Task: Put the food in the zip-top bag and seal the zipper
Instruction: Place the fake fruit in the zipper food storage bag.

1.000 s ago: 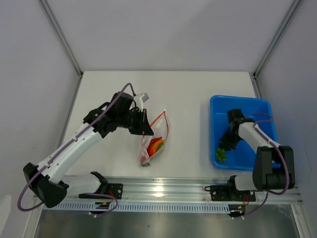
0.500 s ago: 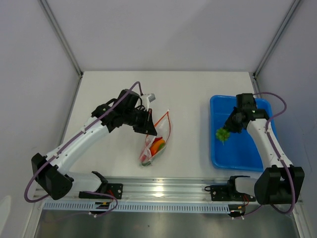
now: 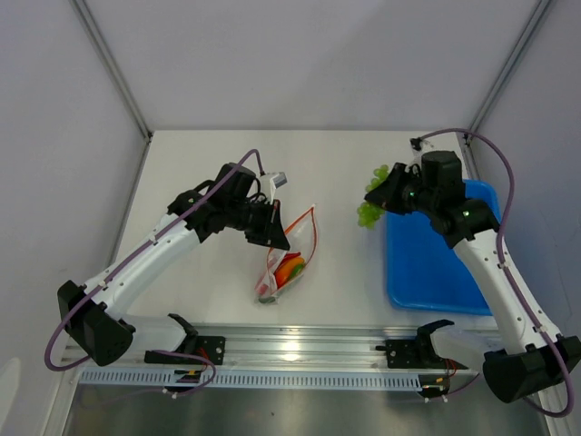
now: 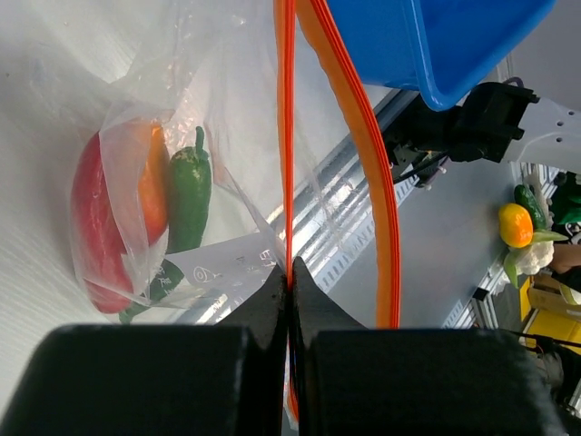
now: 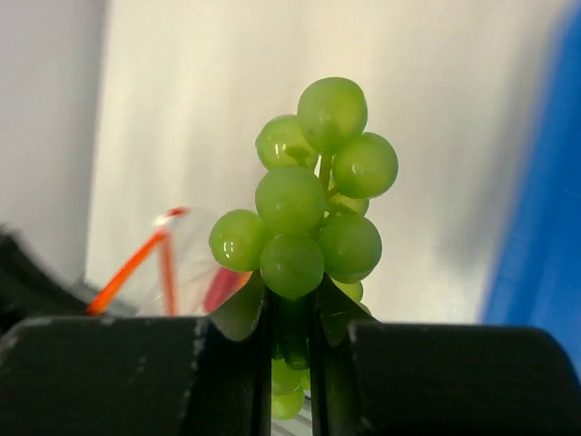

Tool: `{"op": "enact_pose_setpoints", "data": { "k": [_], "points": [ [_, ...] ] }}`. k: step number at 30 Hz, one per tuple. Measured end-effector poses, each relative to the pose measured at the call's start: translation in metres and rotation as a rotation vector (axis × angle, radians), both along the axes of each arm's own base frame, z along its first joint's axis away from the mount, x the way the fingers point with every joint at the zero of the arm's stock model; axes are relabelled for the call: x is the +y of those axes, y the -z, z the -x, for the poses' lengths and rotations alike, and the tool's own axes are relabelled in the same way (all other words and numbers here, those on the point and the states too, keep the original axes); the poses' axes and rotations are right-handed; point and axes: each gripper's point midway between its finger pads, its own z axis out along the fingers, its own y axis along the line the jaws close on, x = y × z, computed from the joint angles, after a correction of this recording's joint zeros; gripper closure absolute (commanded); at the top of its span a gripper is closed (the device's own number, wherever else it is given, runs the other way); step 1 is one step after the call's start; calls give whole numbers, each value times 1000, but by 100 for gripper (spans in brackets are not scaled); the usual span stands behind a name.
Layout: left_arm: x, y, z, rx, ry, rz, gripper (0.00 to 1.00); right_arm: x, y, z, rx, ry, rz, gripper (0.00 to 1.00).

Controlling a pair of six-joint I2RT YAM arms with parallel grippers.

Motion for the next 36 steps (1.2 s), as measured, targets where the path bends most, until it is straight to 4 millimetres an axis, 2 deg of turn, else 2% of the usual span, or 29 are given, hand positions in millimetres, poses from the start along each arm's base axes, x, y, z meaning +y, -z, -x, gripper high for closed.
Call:
{"op": "enact_pose_setpoints", "data": {
  "k": [5, 8, 13, 15, 18, 24, 29, 36],
  "points": [
    [-2, -2, 3, 9, 13, 13, 99, 77, -25, 21, -116, -274, -76, 100],
    [-2, -3, 4, 12, 18, 18, 100, 113, -35, 37, -167, -408, -109, 100],
    [-3, -4, 5, 14, 23, 24, 99, 150, -60, 53, -263, -542, -149, 100],
    [-4, -7, 5, 12, 26, 31, 100, 158, -67, 57, -293, -577, -162, 98],
    [-7, -16, 1, -5, 27, 45, 99, 166, -68, 62, -308, -609, -163, 96],
    [-14, -26, 1, 3, 35, 83, 99, 178, -57, 69, -311, -659, -140, 94],
    [-21, -31, 1, 25, 45, 124, 99, 180, -39, 73, -283, -676, -118, 89],
    [-25, -33, 0, 43, 37, 142, 99, 176, -21, 76, -266, -671, -81, 60]
  ]
}}
